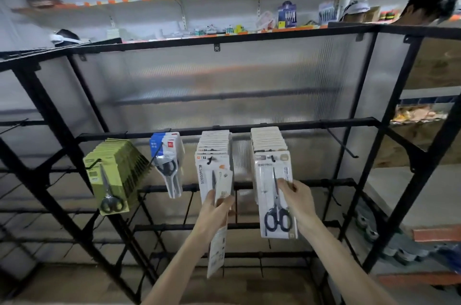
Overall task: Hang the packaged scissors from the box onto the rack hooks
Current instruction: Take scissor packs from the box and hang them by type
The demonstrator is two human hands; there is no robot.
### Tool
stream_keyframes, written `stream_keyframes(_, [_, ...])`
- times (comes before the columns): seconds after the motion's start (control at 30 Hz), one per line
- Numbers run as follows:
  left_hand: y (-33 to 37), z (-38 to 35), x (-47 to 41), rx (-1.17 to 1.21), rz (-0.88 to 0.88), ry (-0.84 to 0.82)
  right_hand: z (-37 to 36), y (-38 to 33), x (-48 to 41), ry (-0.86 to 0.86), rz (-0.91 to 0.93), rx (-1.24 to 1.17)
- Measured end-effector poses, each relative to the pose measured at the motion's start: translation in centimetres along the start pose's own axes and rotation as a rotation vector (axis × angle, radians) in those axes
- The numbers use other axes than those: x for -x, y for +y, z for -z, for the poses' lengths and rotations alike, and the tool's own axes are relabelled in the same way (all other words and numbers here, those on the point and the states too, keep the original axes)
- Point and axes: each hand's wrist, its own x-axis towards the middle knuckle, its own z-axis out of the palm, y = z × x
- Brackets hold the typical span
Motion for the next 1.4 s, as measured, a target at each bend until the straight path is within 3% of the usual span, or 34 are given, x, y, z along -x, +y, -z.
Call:
stream_keyframes(0.2, [0.5,-2.0,0.3,-0.087,-0.031,0.031,-1.2,-0.4,-2.5,0.053,0.063,0.145])
stream_keyframes(0.37, [0.4,-3.4,0.6,-0.110,-0.029,0.000,-1.7,2.7,0.2,0.236,0.316,0.442])
stream_keyframes(0.43, [0.6,-3.9,0.5,-0.129,-0.043,-0.029,-1.4,2.9,3.1,0.009,0.378,0.310])
stream_keyframes(0.53, [0.7,-4.9,0.2,-0.152,-0.035,-0.099,-0.9,1.3,7.1,-0.623,0.203,0.097])
stream_keyframes(0.6, [0.8,-5.6,0.0,-0.230,-0.050,-0.121,-1.0,0.6,7.7,-0.775,0.150,0.091])
stream_keyframes(0.73, [0.9,-5.7,-0.1,-0.232,-0.080,-0.125,-1.3,-0.2,7.5,-0.591,0.206,0.089])
stream_keyframes(0.87, [1.0,-2.2,0.8,-0.287,-0.098,-0.309,-1.4,0.1,8.2,-0.342,0.214,0.116])
stream_keyframes(0.97, [0.4,1.8,2.0,-0.301,-0.130,-0.479,-2.4,0.6,9.5,-0.040,0.119,0.014])
stream_keyframes(1.03, [-0.3,4.7,2.1,-0.332,-0.173,-0.462,-3.4,0.7,10.5,0.066,0.034,-0.072])
stream_keyframes(1.2, [-2.4,12.2,1.6,-0.542,-0.195,-0.245,-5.6,0.5,12.4,0.185,0.007,-0.068])
stream_keyframes(1.4, [-0.7,14.7,1.8,-0.967,-0.237,-0.297,-7.3,-0.9,13.3,0.232,0.006,-0.098])
